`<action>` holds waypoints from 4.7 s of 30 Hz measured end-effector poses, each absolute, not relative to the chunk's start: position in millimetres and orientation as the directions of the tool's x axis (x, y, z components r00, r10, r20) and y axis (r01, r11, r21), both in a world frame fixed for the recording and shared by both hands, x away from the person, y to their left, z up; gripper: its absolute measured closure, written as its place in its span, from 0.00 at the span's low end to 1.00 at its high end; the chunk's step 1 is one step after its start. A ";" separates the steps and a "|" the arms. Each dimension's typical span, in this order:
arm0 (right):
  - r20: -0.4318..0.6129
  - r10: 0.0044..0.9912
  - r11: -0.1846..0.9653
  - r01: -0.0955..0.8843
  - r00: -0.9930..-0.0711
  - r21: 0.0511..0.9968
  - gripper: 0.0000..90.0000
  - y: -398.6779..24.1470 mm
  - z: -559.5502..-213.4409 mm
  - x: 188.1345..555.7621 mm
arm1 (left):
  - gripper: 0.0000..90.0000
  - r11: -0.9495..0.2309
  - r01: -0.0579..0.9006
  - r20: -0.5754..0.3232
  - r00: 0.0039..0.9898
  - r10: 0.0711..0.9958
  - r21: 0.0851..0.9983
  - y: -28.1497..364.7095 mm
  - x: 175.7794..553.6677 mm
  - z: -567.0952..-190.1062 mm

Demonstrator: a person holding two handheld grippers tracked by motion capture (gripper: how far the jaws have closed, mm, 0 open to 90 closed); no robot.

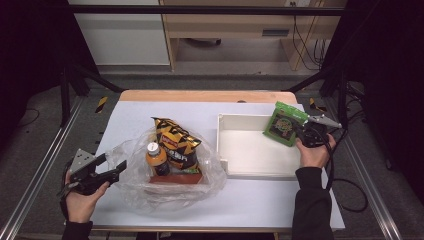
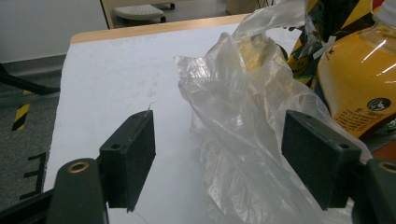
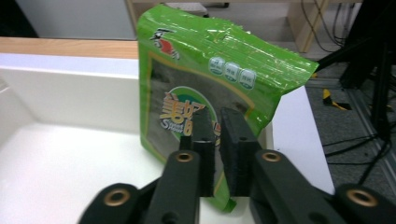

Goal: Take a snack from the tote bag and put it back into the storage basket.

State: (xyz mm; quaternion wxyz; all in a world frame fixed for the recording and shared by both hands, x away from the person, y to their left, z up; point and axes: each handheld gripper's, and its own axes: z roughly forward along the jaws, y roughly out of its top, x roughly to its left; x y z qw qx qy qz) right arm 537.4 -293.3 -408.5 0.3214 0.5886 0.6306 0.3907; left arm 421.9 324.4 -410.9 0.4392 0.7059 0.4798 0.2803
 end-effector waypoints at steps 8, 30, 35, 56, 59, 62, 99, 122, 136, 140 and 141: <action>0.035 0.998 0.000 0.513 -0.058 0.859 1.00 -293.6 -412.5 543.5 | 0.28 -0.156 0.435 -0.026 0.384 0.923 0.887 323.9 422.6 -412.3; 0.063 0.994 -0.014 0.479 -0.086 0.878 1.00 -227.3 -435.6 557.7 | 0.29 -0.156 0.434 -0.026 0.385 0.923 0.887 324.6 422.2 -412.3; 0.040 0.999 -0.024 0.514 -0.021 0.858 1.00 -231.2 -447.3 566.2 | 0.29 -0.150 0.431 -0.030 0.383 0.923 0.890 325.8 421.6 -411.5; -0.009 0.990 -0.077 0.588 0.142 0.805 1.00 -246.7 -463.7 554.9 | 0.29 -0.151 0.435 -0.029 0.381 0.924 0.888 325.9 422.3 -412.6; -0.035 0.987 -0.066 0.597 0.156 0.800 1.00 -247.7 -465.4 555.4 | 0.29 -0.157 0.434 -0.025 0.384 0.923 0.887 325.1 422.2 -412.6; -0.046 0.985 -0.063 0.594 0.166 0.802 0.99 -247.9 -465.6 557.9 | 0.29 -0.154 0.435 -0.028 0.382 0.924 0.887 325.7 422.6 -412.8; 0.122 0.935 0.008 0.366 -0.332 0.931 0.57 -205.4 -407.5 495.7 | 0.29 -0.138 0.407 -0.030 0.379 0.925 0.903 329.0 417.2 -404.7; 0.087 0.758 0.074 0.218 -0.646 0.973 0.43 -137.0 -354.3 444.6 | 0.30 -0.117 0.381 -0.045 0.391 0.919 0.917 331.0 413.5 -397.6; 0.092 0.682 0.114 0.230 -0.726 0.966 0.41 -92.6 -350.7 454.3 | 0.34 -0.116 0.385 -0.044 0.383 0.923 0.916 331.2 414.3 -398.3; 0.086 0.667 0.121 0.222 -0.740 0.968 0.41 -84.5 -347.2 453.0 | 0.35 -0.114 0.384 -0.046 0.383 0.922 0.916 331.5 414.7 -397.9; 0.087 0.665 0.123 0.223 -0.742 0.967 0.41 -83.5 -346.8 452.7 | 0.35 -0.114 0.385 -0.046 0.384 0.922 0.916 331.2 414.7 -398.0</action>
